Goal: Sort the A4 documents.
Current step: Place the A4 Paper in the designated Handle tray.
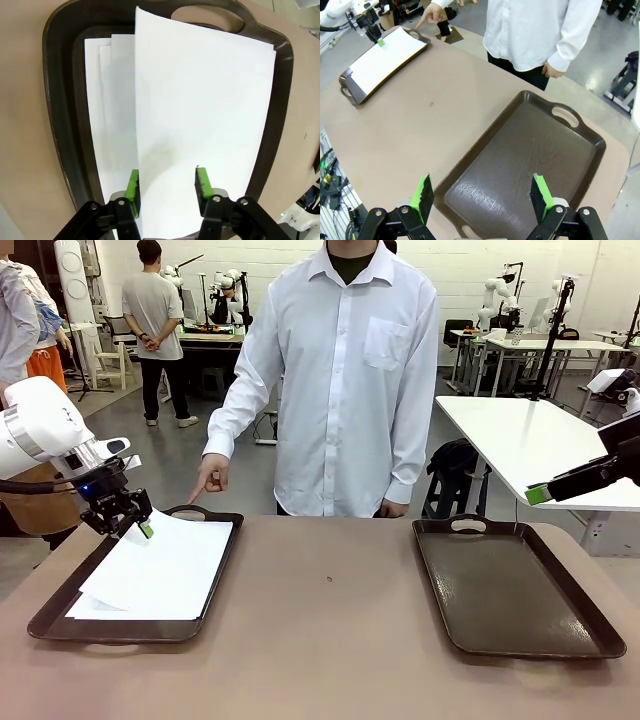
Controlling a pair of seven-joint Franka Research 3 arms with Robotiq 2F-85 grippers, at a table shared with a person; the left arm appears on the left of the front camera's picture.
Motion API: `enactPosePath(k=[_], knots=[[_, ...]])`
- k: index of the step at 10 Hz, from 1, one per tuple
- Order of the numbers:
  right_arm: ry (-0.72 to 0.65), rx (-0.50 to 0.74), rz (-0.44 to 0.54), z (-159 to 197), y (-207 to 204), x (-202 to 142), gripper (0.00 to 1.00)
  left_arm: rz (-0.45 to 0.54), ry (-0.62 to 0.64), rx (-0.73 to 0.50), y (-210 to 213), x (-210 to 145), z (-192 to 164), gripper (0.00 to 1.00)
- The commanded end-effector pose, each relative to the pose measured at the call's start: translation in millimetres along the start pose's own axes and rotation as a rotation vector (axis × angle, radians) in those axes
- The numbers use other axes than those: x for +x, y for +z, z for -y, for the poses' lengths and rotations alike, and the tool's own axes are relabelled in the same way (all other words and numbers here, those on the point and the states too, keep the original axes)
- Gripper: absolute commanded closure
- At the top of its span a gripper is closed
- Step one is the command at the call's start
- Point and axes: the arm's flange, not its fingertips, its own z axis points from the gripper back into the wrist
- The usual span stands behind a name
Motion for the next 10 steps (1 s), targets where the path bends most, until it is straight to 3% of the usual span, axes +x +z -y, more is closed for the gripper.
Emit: enactPosePath(k=[1,3,6,7,10], knots=[[0.000,0.003,-0.001,-0.1,-0.8,-0.3,0.00,-0.005,0.038,0.045,7.7,-4.5,0.6,0.19],[0.000,0.003,-0.001,-0.1,-0.8,-0.3,0.00,0.002,0.036,0.057,10.9,-6.4,1.9,0.00],[0.000,0.003,-0.001,-0.1,-0.8,-0.3,0.00,0.048,0.093,0.029,11.2,-7.6,3.9,0.00],[0.000,0.003,-0.001,-0.1,-0.8,-0.3,0.00,0.007,0.026,0.031,10.0,-1.7,-1.2,0.00],[0.000,0.003,-0.001,-0.1,-0.8,-0.3,0.00,0.007,0.026,0.031,10.0,-1.7,-1.2,0.00]])
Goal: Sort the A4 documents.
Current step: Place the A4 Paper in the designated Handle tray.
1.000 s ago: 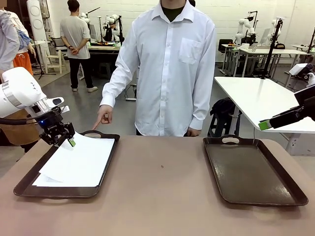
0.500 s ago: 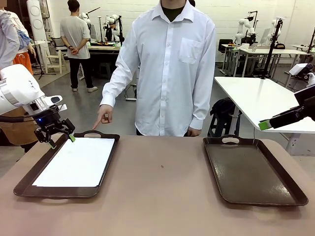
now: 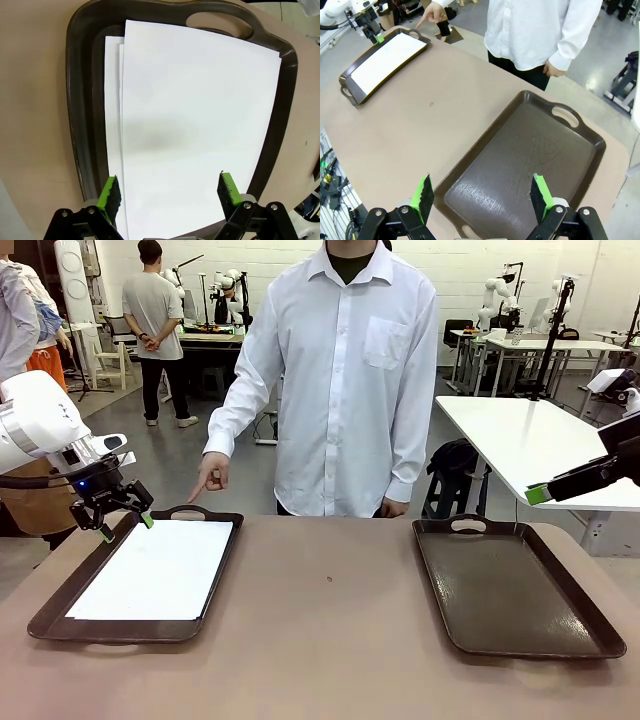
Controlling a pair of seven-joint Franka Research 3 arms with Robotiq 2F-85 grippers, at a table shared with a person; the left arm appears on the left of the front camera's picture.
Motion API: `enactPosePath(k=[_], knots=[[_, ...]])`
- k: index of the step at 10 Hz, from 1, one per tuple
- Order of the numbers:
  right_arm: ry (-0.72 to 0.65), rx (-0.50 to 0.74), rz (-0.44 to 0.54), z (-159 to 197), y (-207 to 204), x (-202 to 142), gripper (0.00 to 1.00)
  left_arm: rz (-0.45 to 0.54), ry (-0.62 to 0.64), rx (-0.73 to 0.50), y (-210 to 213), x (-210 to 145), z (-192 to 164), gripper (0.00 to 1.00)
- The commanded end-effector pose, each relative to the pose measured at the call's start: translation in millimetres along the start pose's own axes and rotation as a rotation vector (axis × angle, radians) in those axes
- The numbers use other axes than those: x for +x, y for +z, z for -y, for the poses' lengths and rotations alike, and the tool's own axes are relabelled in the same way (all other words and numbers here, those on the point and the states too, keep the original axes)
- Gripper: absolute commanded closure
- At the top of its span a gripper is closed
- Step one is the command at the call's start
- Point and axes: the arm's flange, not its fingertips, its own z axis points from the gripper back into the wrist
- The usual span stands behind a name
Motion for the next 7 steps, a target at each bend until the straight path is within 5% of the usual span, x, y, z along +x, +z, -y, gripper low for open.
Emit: enactPosePath(k=[1,7], knots=[[0.000,0.003,-0.001,-0.1,-0.8,-0.3,0.00,-0.005,-0.015,0.001,0.4,-0.1,-0.8,0.00],[0.000,0.003,-0.001,-0.1,-0.8,-0.3,0.00,-0.005,-0.015,0.001,0.4,-0.1,-0.8,0.00]])
